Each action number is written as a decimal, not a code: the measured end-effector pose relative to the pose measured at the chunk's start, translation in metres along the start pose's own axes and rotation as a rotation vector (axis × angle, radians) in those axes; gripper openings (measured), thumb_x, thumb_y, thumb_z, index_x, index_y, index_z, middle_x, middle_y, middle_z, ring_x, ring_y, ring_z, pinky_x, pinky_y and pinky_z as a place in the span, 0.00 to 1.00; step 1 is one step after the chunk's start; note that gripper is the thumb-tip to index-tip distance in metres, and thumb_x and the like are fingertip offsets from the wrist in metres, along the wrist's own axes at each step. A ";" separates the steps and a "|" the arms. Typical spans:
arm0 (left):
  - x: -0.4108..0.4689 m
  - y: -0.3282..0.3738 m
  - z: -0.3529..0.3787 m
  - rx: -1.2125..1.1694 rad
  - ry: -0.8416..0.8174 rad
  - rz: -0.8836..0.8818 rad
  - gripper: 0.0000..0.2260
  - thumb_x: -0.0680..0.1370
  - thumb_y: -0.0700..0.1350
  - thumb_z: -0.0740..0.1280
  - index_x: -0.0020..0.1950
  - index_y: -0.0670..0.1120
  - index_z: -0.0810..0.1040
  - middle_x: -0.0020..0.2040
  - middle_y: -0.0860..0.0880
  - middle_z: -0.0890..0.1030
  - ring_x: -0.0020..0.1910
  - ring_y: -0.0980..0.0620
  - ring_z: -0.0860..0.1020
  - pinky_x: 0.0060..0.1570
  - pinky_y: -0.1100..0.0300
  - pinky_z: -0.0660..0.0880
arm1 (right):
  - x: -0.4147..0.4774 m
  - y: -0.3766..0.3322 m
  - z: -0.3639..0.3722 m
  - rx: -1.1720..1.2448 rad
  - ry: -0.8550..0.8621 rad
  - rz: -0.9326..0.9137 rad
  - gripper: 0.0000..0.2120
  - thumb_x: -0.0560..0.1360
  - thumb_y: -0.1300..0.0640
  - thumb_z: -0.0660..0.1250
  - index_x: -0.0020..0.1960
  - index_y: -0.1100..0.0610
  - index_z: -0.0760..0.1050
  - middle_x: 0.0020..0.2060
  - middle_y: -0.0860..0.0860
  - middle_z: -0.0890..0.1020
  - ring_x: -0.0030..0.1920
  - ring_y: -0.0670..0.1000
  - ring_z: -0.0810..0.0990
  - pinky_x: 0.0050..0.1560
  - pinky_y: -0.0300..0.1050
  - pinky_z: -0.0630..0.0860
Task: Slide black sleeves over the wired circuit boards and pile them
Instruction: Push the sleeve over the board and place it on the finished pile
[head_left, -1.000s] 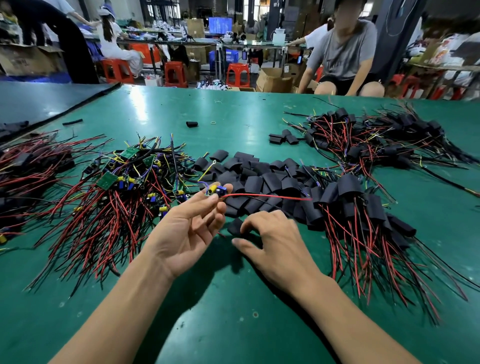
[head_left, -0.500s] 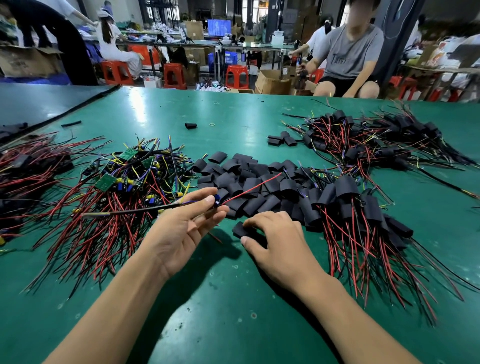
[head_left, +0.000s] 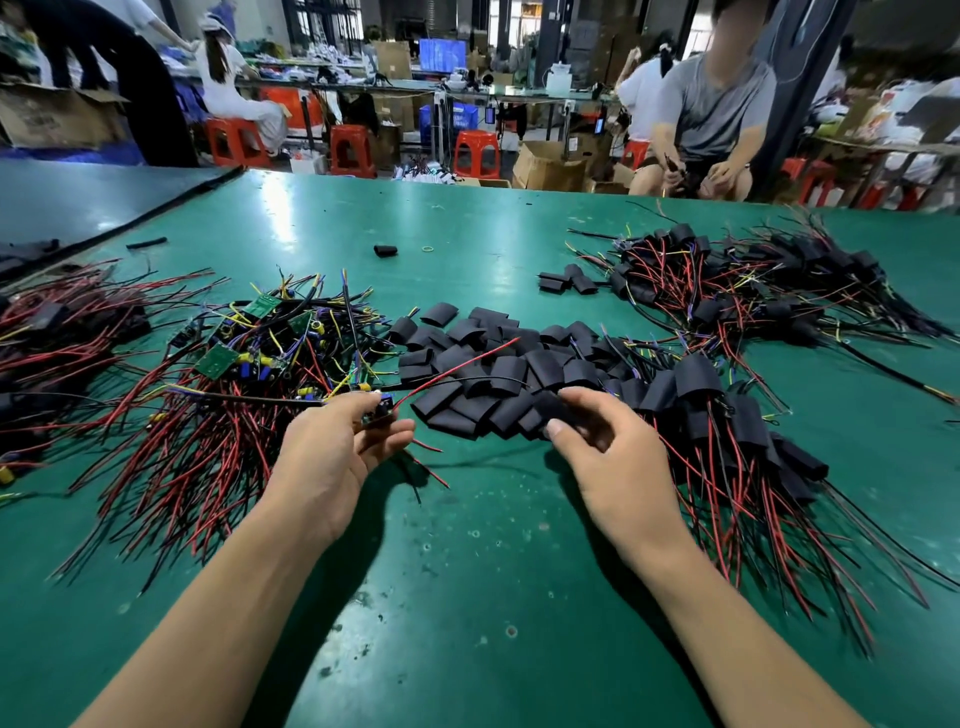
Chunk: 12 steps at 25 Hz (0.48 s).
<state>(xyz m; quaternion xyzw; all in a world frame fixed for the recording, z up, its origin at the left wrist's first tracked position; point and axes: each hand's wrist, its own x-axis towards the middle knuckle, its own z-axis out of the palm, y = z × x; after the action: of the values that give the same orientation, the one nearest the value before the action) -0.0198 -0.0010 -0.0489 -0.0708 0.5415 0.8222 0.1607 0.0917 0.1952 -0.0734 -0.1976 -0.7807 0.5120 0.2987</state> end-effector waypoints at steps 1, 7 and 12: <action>0.000 0.001 0.000 -0.004 0.009 0.006 0.07 0.81 0.36 0.64 0.56 0.34 0.73 0.48 0.36 0.78 0.33 0.48 0.83 0.32 0.61 0.81 | 0.000 -0.002 0.000 0.117 -0.002 0.044 0.15 0.74 0.64 0.73 0.58 0.52 0.81 0.50 0.47 0.85 0.50 0.46 0.83 0.57 0.43 0.79; 0.002 0.001 0.000 -0.021 0.013 0.010 0.07 0.80 0.35 0.64 0.57 0.34 0.73 0.50 0.34 0.78 0.33 0.47 0.84 0.32 0.61 0.80 | -0.003 -0.007 0.004 0.364 0.003 0.064 0.16 0.74 0.66 0.73 0.57 0.50 0.78 0.48 0.46 0.84 0.45 0.46 0.84 0.55 0.43 0.80; 0.002 0.000 0.000 -0.036 0.001 0.014 0.06 0.81 0.35 0.64 0.55 0.34 0.73 0.48 0.36 0.78 0.33 0.48 0.84 0.33 0.62 0.80 | -0.005 -0.010 0.003 0.386 -0.008 0.032 0.17 0.73 0.67 0.73 0.57 0.50 0.77 0.49 0.49 0.83 0.45 0.45 0.83 0.54 0.40 0.80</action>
<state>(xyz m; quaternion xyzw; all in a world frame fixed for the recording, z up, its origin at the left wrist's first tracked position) -0.0220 -0.0006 -0.0494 -0.0702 0.5272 0.8329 0.1532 0.0934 0.1863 -0.0662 -0.1468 -0.6659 0.6578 0.3198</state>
